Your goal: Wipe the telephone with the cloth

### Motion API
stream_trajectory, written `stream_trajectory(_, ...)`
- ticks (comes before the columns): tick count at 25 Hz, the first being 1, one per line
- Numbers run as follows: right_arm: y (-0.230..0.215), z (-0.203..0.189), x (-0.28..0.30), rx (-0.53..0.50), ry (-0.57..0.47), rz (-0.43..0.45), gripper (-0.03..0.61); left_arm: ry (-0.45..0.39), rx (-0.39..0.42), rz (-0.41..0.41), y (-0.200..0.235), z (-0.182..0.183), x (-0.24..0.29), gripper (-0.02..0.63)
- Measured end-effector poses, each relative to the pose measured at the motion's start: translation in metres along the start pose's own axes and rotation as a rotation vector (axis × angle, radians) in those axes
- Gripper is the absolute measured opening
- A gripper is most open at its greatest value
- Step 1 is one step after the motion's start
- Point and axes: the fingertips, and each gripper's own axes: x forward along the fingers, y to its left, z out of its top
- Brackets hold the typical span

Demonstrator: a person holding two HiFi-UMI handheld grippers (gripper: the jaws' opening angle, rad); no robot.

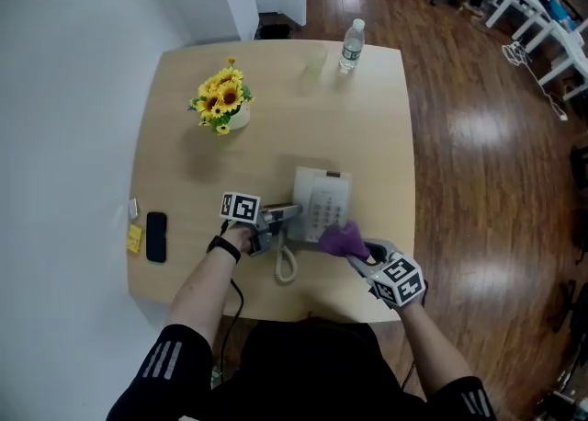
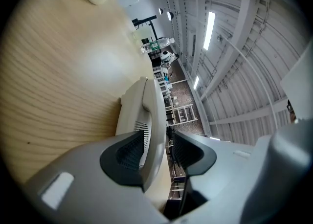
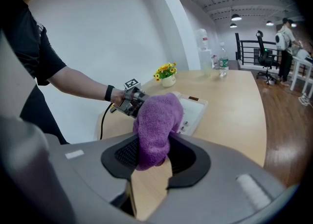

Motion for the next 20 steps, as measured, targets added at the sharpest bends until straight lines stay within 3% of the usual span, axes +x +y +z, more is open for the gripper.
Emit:
stream_trajectory(4,-0.001,0.005,-0.001,-0.004,-0.008,-0.008,0.147,-0.005,0.039,0.002,-0.010,0.000,-0.003,0.187)
stream_trajectory(11,-0.007,0.026,-0.011,0.036,-0.082,-0.025,0.147,-0.012,0.215,0.162,-0.020,-0.004,-0.032,0.210)
stream_trajectory(15,-0.006,0.040,-0.022,0.058,-0.142,-0.042,0.147,-0.005,0.408,0.253,-0.049,-0.009,-0.058,0.210)
stream_trajectory(20,-0.001,0.048,-0.038,0.065,-0.206,-0.086,0.147,-0.118,0.561,0.310,-0.096,-0.015,-0.090,0.215)
